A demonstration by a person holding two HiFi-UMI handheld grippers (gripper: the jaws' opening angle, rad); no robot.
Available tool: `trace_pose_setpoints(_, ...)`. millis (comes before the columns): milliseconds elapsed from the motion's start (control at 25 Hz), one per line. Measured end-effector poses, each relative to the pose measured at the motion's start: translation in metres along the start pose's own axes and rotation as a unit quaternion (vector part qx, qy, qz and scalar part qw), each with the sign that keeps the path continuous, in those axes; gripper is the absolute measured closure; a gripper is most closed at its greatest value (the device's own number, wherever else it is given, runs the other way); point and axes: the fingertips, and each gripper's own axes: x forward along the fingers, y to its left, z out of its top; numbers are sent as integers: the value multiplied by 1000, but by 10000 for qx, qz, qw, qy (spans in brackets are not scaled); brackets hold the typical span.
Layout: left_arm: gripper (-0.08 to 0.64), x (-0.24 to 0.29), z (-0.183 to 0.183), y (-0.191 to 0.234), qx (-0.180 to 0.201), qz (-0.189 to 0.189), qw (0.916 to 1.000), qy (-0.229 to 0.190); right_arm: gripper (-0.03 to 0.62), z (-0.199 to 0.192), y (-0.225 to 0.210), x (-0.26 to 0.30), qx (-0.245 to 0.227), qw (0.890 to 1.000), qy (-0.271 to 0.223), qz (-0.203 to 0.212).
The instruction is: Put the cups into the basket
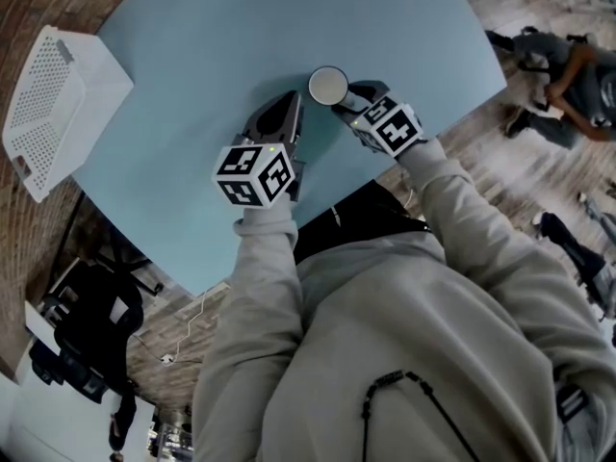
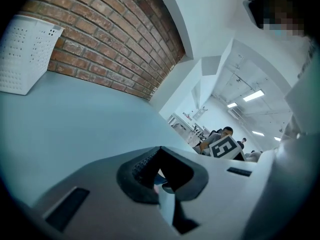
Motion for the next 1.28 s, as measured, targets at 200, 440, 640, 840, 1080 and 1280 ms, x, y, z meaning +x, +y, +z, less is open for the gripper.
trace_pose_setpoints(200, 565, 1, 1, 0, -47, -57, 10000, -15, 393, -4, -2, 5, -79, 9997, 221, -53)
trace_pose_setpoints(440, 565, 2, -4, 4, -43, -15, 10000, 28, 394, -8, -2, 9, -142, 9992, 355, -79)
trace_pose_setpoints(640, 565, 1, -12, 7, -36, 14, 9999, 119, 394, -9, -1, 12, -197, 9989, 404, -104)
trace_pose_setpoints(840, 565, 3, -14, 7, -41, 6, 9999, 141, 447, -11, -4, 14, -306, 9979, 512, -256)
trace_pose_setpoints(1080, 565, 1, -21, 10, -20, 49, 9997, 228, 505, -12, -6, 14, -531, 9956, 671, -389)
trace_pose_setpoints(1280, 565, -2, -25, 15, -61, 85, 9996, 270, 515, -11, -7, 14, -715, 9940, 654, -506)
